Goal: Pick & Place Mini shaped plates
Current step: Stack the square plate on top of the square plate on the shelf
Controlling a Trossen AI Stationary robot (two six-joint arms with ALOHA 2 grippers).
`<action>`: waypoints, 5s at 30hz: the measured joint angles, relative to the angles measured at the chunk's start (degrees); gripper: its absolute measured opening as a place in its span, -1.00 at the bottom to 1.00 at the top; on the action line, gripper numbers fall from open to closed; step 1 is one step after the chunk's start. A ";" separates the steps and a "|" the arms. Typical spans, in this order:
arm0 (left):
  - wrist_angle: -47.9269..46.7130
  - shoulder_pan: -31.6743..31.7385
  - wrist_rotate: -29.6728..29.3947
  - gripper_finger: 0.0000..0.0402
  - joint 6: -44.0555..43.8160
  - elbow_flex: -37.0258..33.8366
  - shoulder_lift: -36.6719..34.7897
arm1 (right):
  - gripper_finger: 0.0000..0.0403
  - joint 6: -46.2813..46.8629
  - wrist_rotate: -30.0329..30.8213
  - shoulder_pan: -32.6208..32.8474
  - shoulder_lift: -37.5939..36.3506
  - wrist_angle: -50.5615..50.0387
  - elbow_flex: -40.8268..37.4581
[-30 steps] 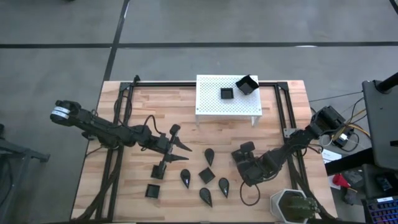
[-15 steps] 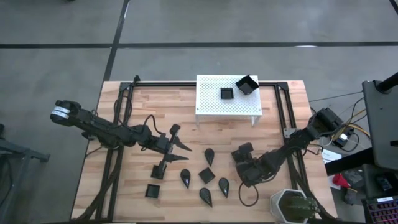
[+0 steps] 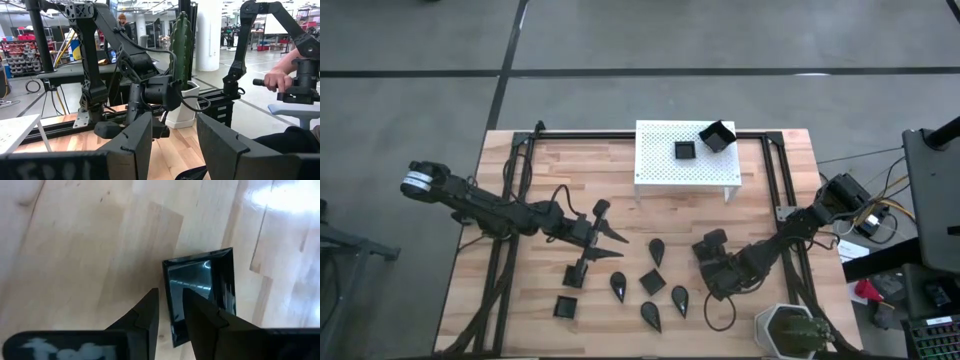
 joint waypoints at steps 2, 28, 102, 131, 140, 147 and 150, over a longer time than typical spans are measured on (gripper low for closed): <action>0.00 0.00 0.00 -0.25 0.00 0.00 0.00 | -0.60 -0.14 0.02 -0.10 0.00 0.00 -0.13; -0.02 0.00 0.02 -0.25 0.00 0.00 0.00 | -0.63 -0.12 0.11 -1.18 0.00 0.46 -2.23; -0.03 0.00 0.02 -0.25 -0.36 0.00 0.00 | -0.96 -17.63 16.65 -18.00 -3.20 -25.18 32.90; 0.16 0.00 0.04 -0.25 -2.12 0.09 0.00 | -0.96 -33.66 4.08 -44.83 -6.40 -14.93 32.79; 0.28 0.00 0.03 -0.25 -2.21 0.11 0.00 | -0.96 -32.99 3.45 -47.21 -5.86 -13.63 30.07; 0.46 0.00 0.04 -0.25 -2.21 0.11 0.00 | -0.96 -32.95 3.37 -48.30 -4.24 -12.96 29.49; 0.50 0.00 0.02 -0.25 -2.20 0.12 0.00 | -0.96 -33.23 3.71 -49.04 -4.24 -12.89 29.18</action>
